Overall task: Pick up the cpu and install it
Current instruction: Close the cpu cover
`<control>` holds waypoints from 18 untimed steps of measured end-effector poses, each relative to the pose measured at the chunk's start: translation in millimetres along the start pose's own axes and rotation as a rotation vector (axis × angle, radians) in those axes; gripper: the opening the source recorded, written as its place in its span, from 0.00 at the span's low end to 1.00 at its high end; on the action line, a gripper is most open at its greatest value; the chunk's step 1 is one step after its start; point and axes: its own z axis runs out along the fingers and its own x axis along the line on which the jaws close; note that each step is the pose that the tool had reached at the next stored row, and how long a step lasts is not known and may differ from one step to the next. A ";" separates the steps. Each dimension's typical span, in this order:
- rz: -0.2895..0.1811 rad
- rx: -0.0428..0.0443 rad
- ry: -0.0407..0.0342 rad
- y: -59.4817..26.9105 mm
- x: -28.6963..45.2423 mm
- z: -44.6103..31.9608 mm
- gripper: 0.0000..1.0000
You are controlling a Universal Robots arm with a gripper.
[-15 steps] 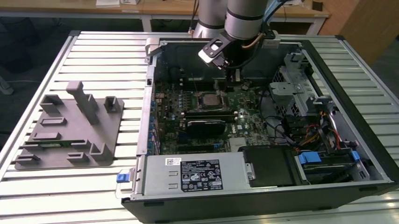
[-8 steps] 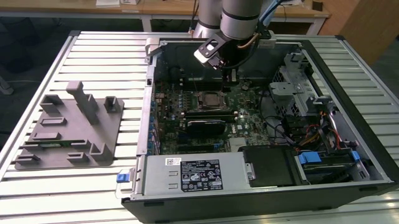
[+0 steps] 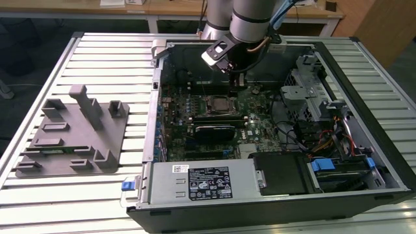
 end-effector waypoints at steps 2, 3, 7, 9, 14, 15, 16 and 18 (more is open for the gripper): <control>0.000 0.0003 -0.0004 -0.6 0.0 0.0 0.11; 0.000 -0.0002 -0.0002 -1.6 -0.1 0.2 0.11; 0.000 -0.0009 0.0001 -7.8 -0.4 1.5 0.11; 0.000 -0.0009 0.0001 -10.8 -1.2 2.5 0.11; 0.000 -0.0010 0.0001 -16.7 -3.6 4.6 0.11; 0.000 -0.0012 0.0002 -18.4 -3.9 5.1 0.11; 0.000 -0.0016 0.0003 -20.4 -4.1 5.5 0.11; 0.000 -0.0026 -0.0001 -21.9 -4.2 5.5 0.11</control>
